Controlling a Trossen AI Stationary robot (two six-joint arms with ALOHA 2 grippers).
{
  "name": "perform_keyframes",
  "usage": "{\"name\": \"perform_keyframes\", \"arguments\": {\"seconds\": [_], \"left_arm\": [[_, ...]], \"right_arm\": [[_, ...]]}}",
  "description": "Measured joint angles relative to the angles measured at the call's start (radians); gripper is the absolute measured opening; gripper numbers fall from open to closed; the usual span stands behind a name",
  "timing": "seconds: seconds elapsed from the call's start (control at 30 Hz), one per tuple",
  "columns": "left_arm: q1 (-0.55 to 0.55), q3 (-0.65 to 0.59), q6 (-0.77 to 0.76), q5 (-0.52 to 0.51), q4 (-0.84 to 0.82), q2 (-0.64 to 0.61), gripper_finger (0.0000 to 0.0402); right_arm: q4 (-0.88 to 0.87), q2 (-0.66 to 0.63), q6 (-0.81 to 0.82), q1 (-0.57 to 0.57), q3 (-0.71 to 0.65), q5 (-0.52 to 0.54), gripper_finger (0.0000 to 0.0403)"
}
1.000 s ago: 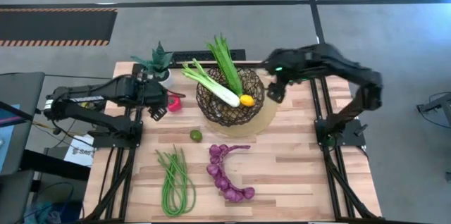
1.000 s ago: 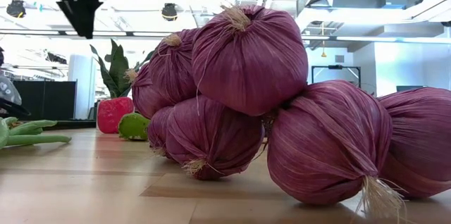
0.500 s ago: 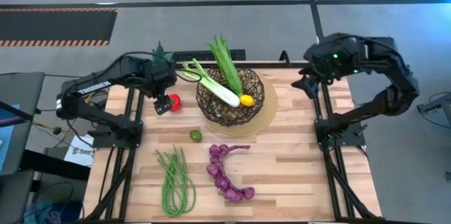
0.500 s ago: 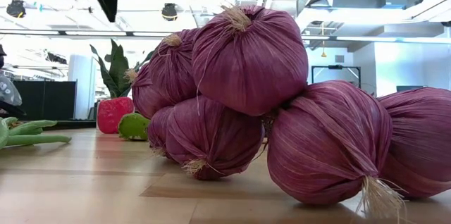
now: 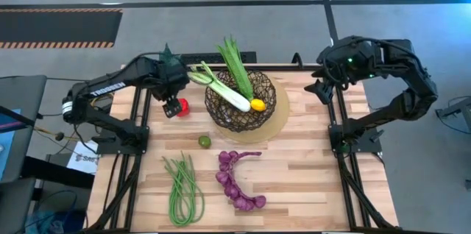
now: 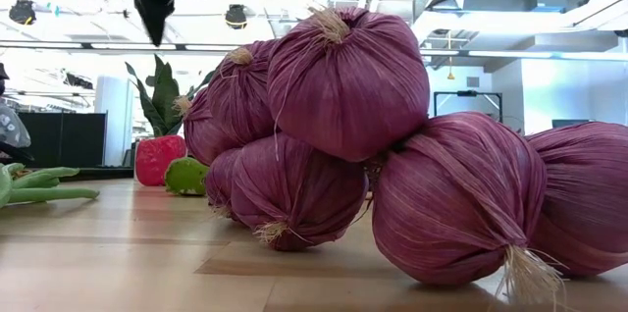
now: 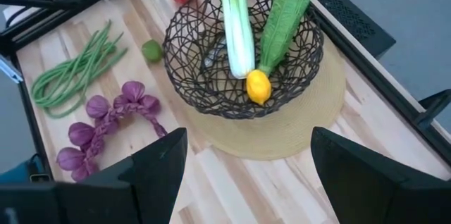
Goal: Build produce basket
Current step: Put the bell pepper into the basket
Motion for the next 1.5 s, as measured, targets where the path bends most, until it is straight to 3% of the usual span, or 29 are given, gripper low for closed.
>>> {"name": "perform_keyframes", "arguments": {"seconds": [0.2,0.37,0.5,0.67,0.97,1.5], "left_arm": [[0.000,-0.219,-0.023,0.009,0.045,-0.001,0.0250],[0.000,-0.320,-0.014,0.010,0.243,0.000,0.0250],[0.000,-0.345,-0.021,-0.004,0.406,0.000,0.0250],[0.002,-0.378,-0.074,-0.116,0.393,0.000,0.0250],[0.002,-0.455,-0.095,-0.122,0.427,0.000,0.0250],[0.061,-0.457,-0.047,-0.112,0.477,0.000,0.0250]], "right_arm": [[0.000,0.000,0.000,-0.001,0.000,0.001,0.0317],[0.001,0.008,0.000,-0.001,0.000,0.001,0.0317],[0.002,0.023,0.006,-0.001,0.000,0.001,0.0317],[0.001,0.042,0.007,0.001,0.000,0.001,0.0317],[0.005,0.070,0.000,0.000,0.000,0.001,0.0318],[0.001,0.086,0.000,0.000,0.000,0.000,0.0318]]}}
